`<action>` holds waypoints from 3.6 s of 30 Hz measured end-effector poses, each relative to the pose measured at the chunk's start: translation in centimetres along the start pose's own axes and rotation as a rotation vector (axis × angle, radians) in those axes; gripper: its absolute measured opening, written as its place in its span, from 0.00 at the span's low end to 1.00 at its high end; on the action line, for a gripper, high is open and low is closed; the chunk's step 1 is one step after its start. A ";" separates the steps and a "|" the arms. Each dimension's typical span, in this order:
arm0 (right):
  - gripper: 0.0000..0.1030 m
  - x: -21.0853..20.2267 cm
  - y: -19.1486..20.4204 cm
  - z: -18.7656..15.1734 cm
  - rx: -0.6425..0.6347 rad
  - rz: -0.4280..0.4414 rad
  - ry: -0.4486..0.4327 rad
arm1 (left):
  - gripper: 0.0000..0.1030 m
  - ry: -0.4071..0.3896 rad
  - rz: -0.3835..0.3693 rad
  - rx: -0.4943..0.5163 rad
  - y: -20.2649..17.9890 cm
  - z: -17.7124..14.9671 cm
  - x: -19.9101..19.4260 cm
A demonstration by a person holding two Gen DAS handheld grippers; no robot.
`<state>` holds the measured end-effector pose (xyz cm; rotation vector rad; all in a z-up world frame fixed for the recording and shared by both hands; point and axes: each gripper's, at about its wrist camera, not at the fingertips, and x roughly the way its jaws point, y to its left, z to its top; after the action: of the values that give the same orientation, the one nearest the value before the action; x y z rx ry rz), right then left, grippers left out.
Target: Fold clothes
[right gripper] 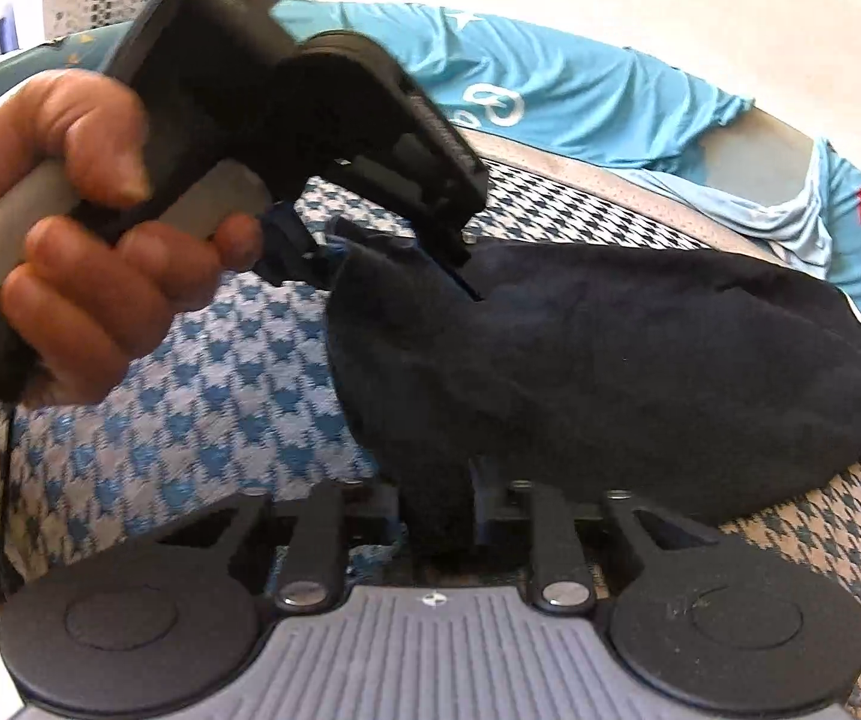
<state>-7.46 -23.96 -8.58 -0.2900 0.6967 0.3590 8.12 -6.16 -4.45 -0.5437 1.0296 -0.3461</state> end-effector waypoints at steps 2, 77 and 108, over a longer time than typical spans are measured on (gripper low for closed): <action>0.15 -0.1 -0.4 0.2 0.015 0.012 0.003 | 0.24 -0.008 -0.005 0.022 -0.2 -0.1 0.0; 0.26 2.0 -32.9 -0.5 0.840 -0.218 -0.264 | 0.84 0.029 -0.006 0.416 -29.5 7.6 19.0; 0.26 -0.5 -32.5 -1.2 0.700 -0.095 -0.132 | 0.98 -0.026 0.135 0.469 -23.3 4.2 15.9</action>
<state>4.89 -53.75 -4.60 0.3615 0.6360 0.0290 18.97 -32.25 -0.66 -0.0562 0.9148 -0.4425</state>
